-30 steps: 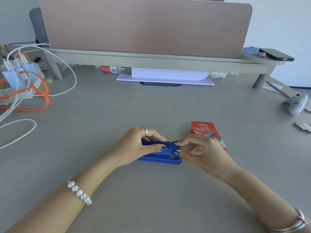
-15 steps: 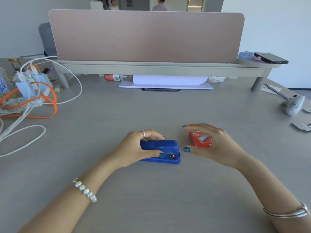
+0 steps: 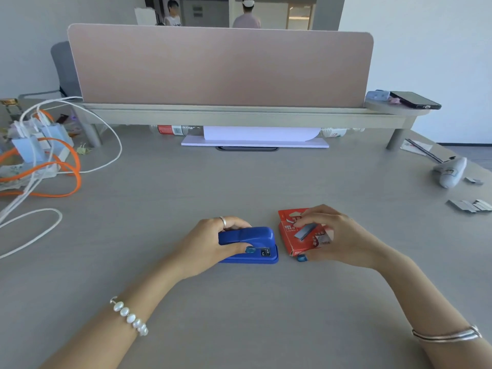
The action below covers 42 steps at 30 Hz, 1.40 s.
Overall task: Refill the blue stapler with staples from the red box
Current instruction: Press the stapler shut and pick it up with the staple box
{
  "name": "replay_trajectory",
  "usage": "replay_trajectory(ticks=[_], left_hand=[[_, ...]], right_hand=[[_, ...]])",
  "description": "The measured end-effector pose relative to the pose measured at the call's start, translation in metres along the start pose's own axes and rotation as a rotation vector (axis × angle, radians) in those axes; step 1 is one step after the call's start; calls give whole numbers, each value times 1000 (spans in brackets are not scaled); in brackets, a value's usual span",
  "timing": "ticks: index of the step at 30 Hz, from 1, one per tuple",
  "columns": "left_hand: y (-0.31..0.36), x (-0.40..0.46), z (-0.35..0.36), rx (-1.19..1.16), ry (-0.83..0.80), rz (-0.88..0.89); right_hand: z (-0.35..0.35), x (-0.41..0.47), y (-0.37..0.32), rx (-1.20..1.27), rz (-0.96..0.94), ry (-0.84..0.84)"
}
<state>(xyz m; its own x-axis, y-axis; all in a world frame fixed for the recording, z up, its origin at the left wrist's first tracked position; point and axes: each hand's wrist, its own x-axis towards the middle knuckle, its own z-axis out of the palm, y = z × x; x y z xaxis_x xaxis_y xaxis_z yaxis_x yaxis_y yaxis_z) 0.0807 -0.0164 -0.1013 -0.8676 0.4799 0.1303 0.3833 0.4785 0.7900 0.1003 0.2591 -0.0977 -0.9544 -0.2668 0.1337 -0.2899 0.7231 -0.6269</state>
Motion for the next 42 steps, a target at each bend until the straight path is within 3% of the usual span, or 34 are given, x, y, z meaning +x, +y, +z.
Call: replay_trajectory(ticks=[15,33,42], left_hand=[[-16,60,-18,26,15,39],[-57,252,-68,37,231,53],[-102,301,-56,117,207,-10]], right_hand=[[8,32,-6,39,24,61],[-45,238,60,10,109,220],[-18,281,91,15,168,217]])
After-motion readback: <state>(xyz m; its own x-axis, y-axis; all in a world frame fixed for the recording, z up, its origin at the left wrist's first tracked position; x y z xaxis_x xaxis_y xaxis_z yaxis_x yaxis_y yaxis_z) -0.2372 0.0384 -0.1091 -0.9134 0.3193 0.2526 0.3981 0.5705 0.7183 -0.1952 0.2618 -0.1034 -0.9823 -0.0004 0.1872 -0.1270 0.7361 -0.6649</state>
